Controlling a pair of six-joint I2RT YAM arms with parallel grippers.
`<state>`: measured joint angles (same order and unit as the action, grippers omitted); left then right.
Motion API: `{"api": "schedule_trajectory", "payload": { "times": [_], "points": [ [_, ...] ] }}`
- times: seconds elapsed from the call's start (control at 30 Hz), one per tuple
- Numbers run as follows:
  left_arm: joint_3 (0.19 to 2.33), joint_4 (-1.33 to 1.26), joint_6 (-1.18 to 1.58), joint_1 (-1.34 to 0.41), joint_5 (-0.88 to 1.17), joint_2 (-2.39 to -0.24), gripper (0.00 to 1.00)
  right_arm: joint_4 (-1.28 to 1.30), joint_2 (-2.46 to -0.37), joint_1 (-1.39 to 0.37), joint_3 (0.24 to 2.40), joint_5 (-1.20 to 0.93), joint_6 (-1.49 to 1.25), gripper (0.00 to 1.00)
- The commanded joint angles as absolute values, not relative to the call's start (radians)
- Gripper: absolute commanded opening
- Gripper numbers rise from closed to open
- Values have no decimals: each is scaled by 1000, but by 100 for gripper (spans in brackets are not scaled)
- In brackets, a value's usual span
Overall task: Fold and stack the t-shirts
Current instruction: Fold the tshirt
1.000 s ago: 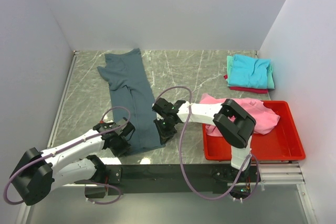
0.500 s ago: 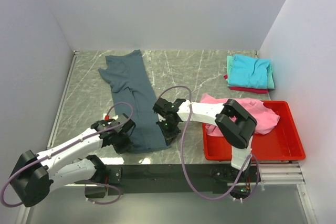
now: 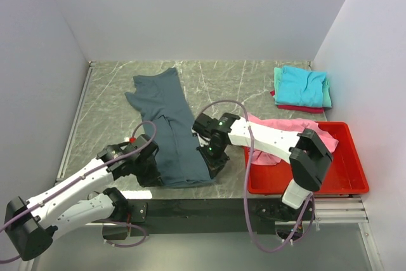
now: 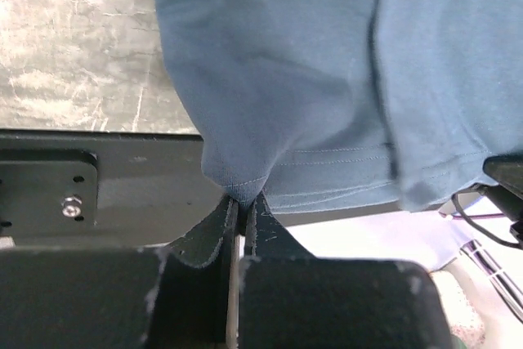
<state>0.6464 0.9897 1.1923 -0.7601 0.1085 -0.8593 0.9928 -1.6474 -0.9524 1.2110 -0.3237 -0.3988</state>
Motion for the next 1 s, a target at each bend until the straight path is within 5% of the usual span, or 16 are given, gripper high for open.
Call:
{"api": "schedule_trajectory", "payload": {
  "times": [0.0,0.17,0.63,0.97],
  "points": [
    [713,1023,1196,-762,114,-896,0,1077,-1684,-933,1337,-331,-380,0],
    [747,966,1220,-756,77,-1031,0,1063,-1790,-852,1508,-313,-359,0],
    [893,781,922,-353,58,-1296,1,1098,-2206,-696,2061,-305,-264,0],
    [1023,739,822,-176,8,-1405,1,1013,-2315,-634,2210,-302,-270,0]
  ]
}}
